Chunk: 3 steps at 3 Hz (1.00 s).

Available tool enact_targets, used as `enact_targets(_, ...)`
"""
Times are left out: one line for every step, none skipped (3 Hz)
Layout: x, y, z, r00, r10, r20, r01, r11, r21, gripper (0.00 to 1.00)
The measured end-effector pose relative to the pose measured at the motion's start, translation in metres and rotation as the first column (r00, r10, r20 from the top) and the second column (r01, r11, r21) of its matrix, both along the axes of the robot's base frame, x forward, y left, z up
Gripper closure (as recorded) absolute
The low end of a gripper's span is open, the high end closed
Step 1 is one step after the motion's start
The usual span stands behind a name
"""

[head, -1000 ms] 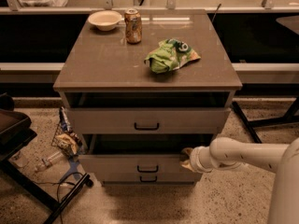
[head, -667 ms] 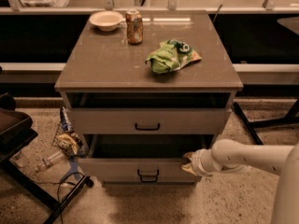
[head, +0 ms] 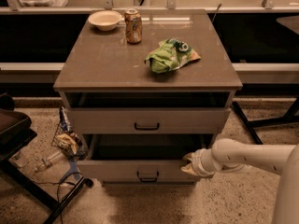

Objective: Open middle drawer

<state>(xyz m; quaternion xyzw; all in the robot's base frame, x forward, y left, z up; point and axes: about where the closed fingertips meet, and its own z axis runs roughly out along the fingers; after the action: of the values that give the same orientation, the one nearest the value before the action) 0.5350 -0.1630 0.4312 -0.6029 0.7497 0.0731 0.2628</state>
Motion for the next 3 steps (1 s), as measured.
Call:
enact_targets(-0.0005, 0.0013, -0.0009, 1.0, 0.002, -0.002, -0.002, 1.0, 0.001, 0.84)
enact_targets(-0.0009, 0.0023, -0.0016, 1.0, 0.004, -0.004, -0.004, 1.0, 0.002, 0.6)
enact_targets(-0.001, 0.0024, -0.0008, 1.0, 0.004, -0.004, -0.004, 1.0, 0.002, 0.37)
